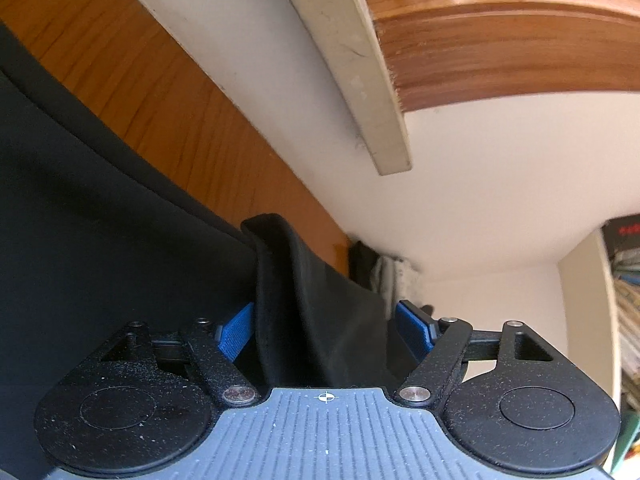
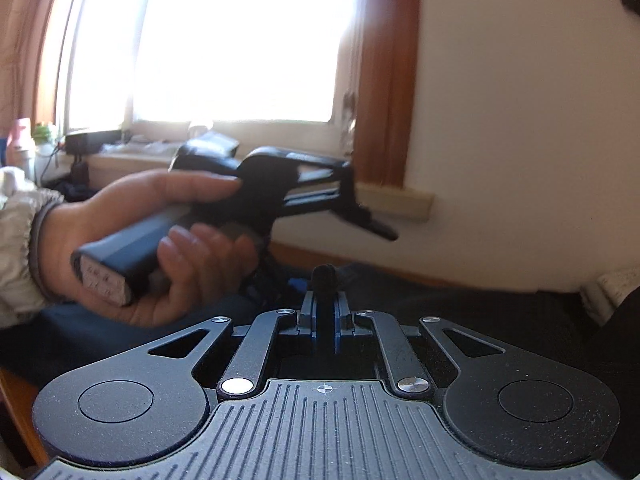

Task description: Fold clothes

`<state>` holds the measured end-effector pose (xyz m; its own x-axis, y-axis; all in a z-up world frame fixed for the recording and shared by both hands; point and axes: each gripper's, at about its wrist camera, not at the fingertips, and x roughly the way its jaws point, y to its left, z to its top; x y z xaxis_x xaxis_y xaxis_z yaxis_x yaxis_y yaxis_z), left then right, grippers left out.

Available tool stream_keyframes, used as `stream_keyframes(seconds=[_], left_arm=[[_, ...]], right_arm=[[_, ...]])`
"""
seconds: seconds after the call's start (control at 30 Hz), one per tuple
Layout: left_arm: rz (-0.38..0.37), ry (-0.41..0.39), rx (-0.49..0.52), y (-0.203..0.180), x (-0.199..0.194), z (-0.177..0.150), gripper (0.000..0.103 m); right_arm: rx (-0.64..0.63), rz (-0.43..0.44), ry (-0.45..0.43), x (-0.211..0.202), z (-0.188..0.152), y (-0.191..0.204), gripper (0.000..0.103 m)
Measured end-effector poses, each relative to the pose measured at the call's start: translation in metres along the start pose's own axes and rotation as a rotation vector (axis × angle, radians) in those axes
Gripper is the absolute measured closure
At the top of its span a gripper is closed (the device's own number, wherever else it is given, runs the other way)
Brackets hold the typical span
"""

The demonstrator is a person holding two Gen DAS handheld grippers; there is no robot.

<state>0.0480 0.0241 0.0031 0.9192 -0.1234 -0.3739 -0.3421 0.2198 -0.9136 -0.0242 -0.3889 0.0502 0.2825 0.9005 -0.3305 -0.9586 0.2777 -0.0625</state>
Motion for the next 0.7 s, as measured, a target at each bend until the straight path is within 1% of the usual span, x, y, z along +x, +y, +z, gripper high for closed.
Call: stream_keyframes(seconds=[0.07,0.1,0.17,0.2,0.23,0.27,0.3,0.37,0.47,0.53,0.6,0.7], left_arm=[[0.013,-0.011,0.036,-0.005,0.002,-0.002,0.024],[0.029,0.0,0.07,-0.009,0.005,-0.003,0.027],[0.087,0.04,0.156,-0.018,0.013,-0.006,0.044],[0.101,0.06,0.187,-0.022,0.015,-0.007,0.075],[0.095,0.076,0.203,-0.025,0.016,-0.009,0.096],[0.084,0.088,0.219,-0.029,0.015,-0.009,0.098],[0.077,0.083,0.25,-0.037,0.009,-0.009,0.098],[0.071,0.055,0.363,-0.067,-0.01,-0.008,0.098],[0.063,-0.007,0.52,-0.118,-0.052,-0.007,0.098],[0.066,-0.052,0.609,-0.137,-0.09,-0.013,0.098],[0.082,-0.088,0.666,-0.153,-0.127,-0.011,0.098],[0.134,-0.127,0.739,-0.16,-0.187,-0.005,0.098]], right_arm=[[-0.006,0.009,0.009,0.001,-0.004,0.003,0.095],[-0.007,0.009,0.006,-0.001,-0.004,0.004,0.095],[-0.002,0.008,-0.006,-0.003,-0.003,0.006,0.095],[0.009,0.004,-0.017,-0.005,0.0,0.005,0.095],[0.02,0.001,-0.028,-0.006,0.004,0.005,0.095],[0.031,-0.003,-0.039,-0.008,0.008,0.004,0.095],[0.039,-0.003,-0.053,-0.01,0.013,0.005,0.095],[0.047,0.004,-0.089,-0.018,0.029,0.008,0.095],[0.035,0.033,-0.159,-0.031,0.059,0.023,0.095],[0.027,0.072,-0.198,-0.034,0.079,0.039,0.095],[0.011,0.125,-0.224,-0.031,0.098,0.06,0.095],[0.0,0.222,-0.242,-0.015,0.121,0.099,0.095]])
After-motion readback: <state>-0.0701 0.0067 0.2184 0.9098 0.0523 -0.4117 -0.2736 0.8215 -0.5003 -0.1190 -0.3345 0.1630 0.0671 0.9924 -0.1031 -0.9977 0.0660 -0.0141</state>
